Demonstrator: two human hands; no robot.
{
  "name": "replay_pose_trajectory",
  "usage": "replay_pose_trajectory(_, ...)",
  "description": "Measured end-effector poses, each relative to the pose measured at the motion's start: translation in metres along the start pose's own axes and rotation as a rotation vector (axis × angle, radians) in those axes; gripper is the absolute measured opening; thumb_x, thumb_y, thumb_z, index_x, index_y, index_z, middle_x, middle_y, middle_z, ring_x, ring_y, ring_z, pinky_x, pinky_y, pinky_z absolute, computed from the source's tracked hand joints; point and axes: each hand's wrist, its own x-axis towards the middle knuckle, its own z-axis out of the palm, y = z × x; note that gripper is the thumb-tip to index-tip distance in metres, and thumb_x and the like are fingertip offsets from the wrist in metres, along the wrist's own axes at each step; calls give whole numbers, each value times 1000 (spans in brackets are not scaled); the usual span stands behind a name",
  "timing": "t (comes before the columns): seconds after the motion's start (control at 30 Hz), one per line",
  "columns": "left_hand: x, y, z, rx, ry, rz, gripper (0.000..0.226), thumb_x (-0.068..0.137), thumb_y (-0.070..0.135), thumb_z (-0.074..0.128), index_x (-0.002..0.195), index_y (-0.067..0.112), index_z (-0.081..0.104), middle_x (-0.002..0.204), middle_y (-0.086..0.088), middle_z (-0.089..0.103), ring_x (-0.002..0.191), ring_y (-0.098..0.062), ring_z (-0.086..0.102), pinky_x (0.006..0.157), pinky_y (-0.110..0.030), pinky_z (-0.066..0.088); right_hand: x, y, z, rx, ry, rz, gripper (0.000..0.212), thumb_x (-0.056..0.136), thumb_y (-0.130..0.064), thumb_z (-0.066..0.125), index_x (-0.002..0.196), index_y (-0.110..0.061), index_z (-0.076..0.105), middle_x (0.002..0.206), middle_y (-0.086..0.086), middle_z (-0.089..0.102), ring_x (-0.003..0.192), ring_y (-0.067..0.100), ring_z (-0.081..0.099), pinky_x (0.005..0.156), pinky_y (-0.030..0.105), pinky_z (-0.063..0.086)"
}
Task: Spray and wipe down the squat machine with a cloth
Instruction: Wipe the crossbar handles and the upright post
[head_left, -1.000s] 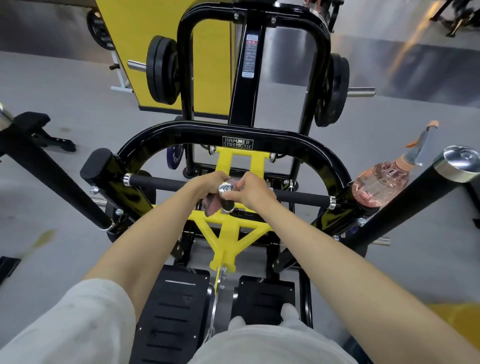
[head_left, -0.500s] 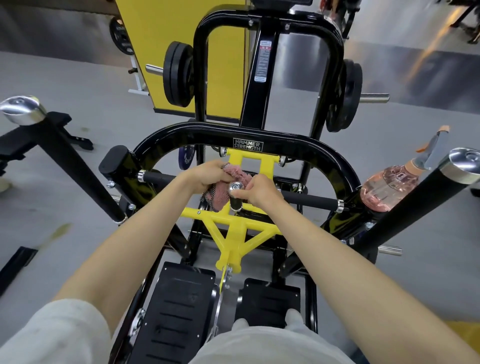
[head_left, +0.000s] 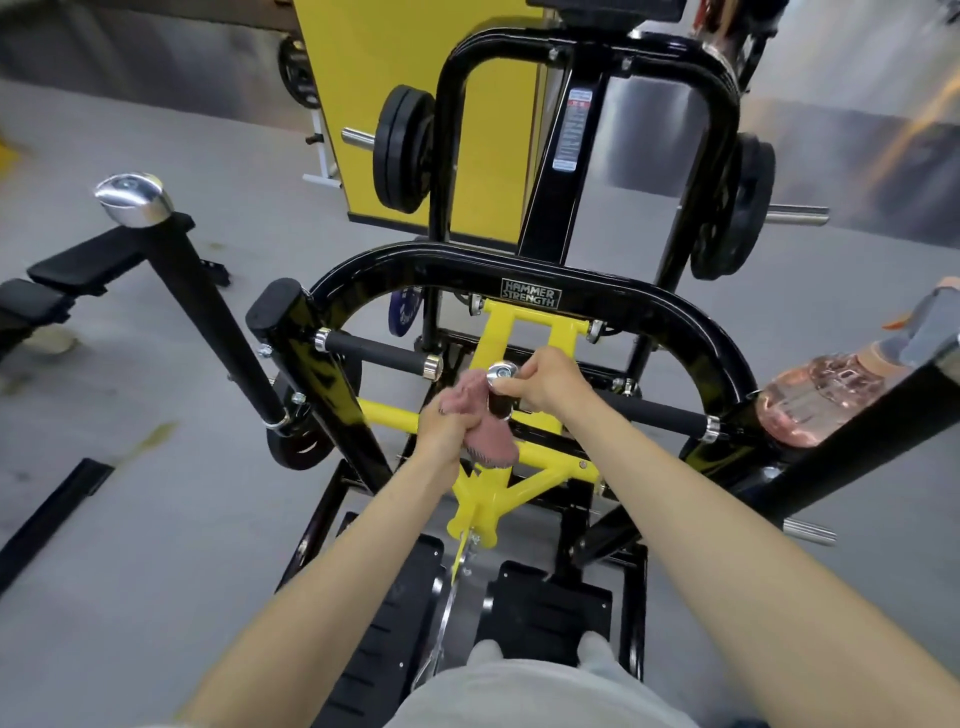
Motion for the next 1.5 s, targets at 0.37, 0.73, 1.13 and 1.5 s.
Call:
replay_pose_trajectory(0.37,-6,-11,38,-291,137,-245,31,95,-8,35,121,2,49,108,-19,60,71,-24,60,52,-31,49,-11,-4,-2,15,1,22,41,74,-50,75,63,-14,59,61,7,47,61,21,47,64,33,37)
replay_pose_trajectory(0.73,-28,17,34,-431,4,-235,34,93,-18,23,83,5,45,81,-14,52,51,-24,63,41,-24,52,-18,-9,-11,45,-2,18,47,75,-45,76,98,-5,65,95,3,62,121,28,53,82,37,48)
replay_pose_trajectory(1.13,-57,31,12,-493,-149,-157,41,93,-15,36,133,-6,42,102,-18,60,96,-30,60,77,-38,49,-36,-14,-13,121,20,67,79,77,-47,73,136,-3,43,140,14,46,127,31,47,102,42,42)
replay_pose_trajectory(1.5,-85,55,18,72,-272,200,18,92,9,58,109,16,61,100,-9,68,85,-17,66,70,-30,54,-71,2,-12,492,213,-146,28,95,-39,51,82,-17,61,75,1,62,75,18,62,77,39,52)
